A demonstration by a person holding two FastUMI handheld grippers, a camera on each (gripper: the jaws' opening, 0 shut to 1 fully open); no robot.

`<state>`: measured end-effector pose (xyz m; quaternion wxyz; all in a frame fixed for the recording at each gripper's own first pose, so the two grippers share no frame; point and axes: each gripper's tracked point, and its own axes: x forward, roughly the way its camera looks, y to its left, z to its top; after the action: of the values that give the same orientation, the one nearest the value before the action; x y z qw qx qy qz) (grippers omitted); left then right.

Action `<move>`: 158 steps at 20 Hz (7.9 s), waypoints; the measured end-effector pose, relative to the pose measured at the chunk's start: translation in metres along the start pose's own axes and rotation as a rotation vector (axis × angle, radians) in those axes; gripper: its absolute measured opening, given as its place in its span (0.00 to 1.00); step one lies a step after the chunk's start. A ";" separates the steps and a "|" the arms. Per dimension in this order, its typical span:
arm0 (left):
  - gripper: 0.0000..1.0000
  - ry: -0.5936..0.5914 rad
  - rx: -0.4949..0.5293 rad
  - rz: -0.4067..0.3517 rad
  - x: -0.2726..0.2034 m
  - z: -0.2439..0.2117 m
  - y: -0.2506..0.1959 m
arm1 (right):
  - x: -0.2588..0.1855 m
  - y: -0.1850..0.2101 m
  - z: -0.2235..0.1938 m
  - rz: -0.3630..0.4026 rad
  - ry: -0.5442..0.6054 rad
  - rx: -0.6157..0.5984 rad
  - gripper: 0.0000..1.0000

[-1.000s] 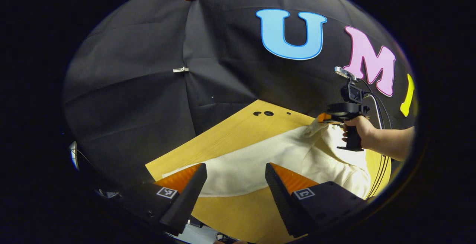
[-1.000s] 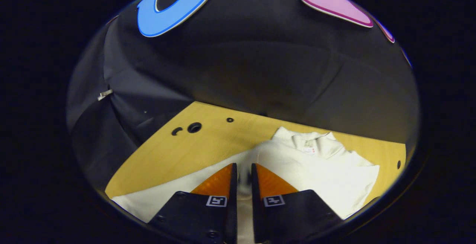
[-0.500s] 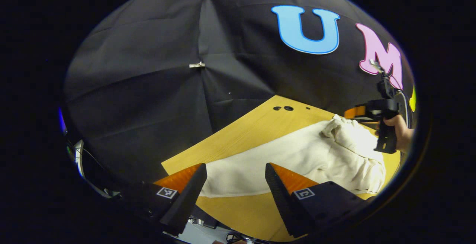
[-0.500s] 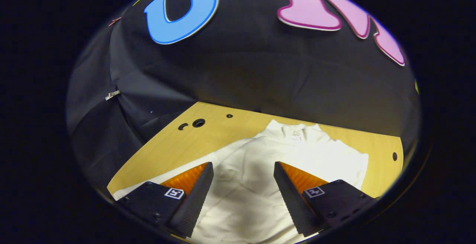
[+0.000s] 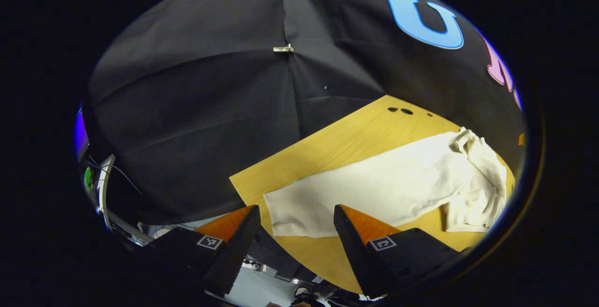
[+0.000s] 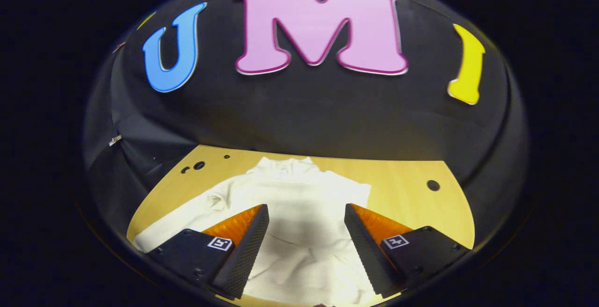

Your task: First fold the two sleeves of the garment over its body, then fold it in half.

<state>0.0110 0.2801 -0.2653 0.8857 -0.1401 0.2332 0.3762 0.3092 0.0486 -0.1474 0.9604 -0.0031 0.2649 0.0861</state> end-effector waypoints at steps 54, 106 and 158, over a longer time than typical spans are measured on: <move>0.06 -0.312 0.283 -0.729 -0.025 0.263 -0.535 | -0.135 -0.297 -0.141 -0.389 0.065 0.213 0.98; 0.99 0.201 0.491 -0.543 -0.011 -0.064 -0.289 | -0.033 -0.103 -0.252 -0.050 0.397 0.120 0.98; 0.06 -0.133 0.337 -0.819 -0.026 0.185 -0.524 | 0.136 -0.007 0.043 0.175 0.036 0.299 0.07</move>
<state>0.4353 -0.0119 -0.0559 0.9851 -0.0500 0.1594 -0.0407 0.4472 0.0663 -0.1805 0.9341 0.1612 0.2912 0.1288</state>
